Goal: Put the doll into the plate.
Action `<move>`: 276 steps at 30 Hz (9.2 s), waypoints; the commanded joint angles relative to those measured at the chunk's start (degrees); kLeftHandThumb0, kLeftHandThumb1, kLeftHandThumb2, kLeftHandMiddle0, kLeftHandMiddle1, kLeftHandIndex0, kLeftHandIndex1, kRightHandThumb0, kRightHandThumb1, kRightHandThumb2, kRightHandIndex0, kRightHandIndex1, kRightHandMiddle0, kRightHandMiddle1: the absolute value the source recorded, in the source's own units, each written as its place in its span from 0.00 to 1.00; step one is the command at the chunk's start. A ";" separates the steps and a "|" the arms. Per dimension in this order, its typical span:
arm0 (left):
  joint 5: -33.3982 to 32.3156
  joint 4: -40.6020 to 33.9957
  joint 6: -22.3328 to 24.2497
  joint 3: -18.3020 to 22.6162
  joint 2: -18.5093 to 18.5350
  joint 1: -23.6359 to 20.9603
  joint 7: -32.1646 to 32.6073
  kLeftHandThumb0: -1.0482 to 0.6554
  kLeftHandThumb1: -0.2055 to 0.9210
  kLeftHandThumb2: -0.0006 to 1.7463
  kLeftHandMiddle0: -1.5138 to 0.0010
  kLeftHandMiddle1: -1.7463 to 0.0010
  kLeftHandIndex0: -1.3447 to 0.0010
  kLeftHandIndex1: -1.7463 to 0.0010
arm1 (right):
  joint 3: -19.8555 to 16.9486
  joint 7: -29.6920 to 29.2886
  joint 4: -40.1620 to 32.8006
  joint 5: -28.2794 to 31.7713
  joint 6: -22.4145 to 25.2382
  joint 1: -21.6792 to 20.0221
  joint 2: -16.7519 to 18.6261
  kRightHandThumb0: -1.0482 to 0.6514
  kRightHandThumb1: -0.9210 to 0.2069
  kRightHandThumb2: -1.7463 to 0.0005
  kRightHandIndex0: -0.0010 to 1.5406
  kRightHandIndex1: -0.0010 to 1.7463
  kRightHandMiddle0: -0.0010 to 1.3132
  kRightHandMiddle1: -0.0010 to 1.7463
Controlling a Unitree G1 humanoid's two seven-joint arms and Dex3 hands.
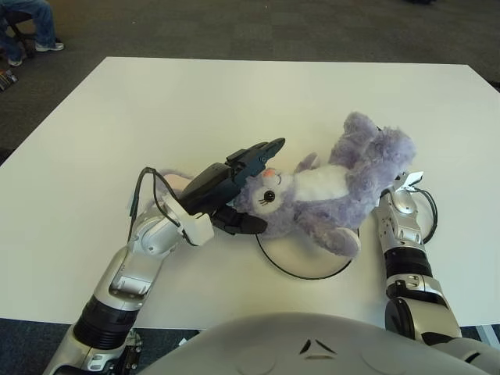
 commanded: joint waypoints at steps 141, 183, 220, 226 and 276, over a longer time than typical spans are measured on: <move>-19.79 53.96 -3.51 22.63 -18.95 -18.93 18.65 0.34 0.50 0.72 0.19 0.00 0.57 0.00 | -1.04 -7.30 -0.10 -1.09 -0.70 1.19 1.62 0.31 0.64 0.17 0.83 1.00 0.54 1.00; -22.75 43.42 -4.91 23.47 -23.84 -12.59 22.56 0.33 0.45 0.76 0.23 0.00 0.54 0.00 | -0.50 -6.25 -2.00 -1.25 -1.58 2.50 1.35 0.31 0.62 0.18 0.84 1.00 0.53 1.00; -22.78 39.37 -3.67 23.22 -24.21 -10.16 21.81 0.33 0.44 0.77 0.22 0.00 0.53 0.00 | 0.08 -6.90 -4.54 -1.73 -2.93 4.09 2.26 0.32 0.60 0.19 0.85 1.00 0.51 1.00; -22.87 38.98 -3.57 23.24 -24.16 -9.95 21.53 0.33 0.44 0.77 0.22 0.00 0.53 0.00 | 0.40 -6.96 -5.83 -1.80 -3.44 4.87 2.69 0.32 0.60 0.19 0.85 1.00 0.52 1.00; -21.92 37.84 -1.92 23.30 -24.42 -9.77 22.45 0.33 0.45 0.77 0.22 0.00 0.53 0.00 | 0.39 -8.02 -7.47 -1.50 -4.29 5.65 3.60 0.32 0.60 0.20 0.84 1.00 0.51 1.00</move>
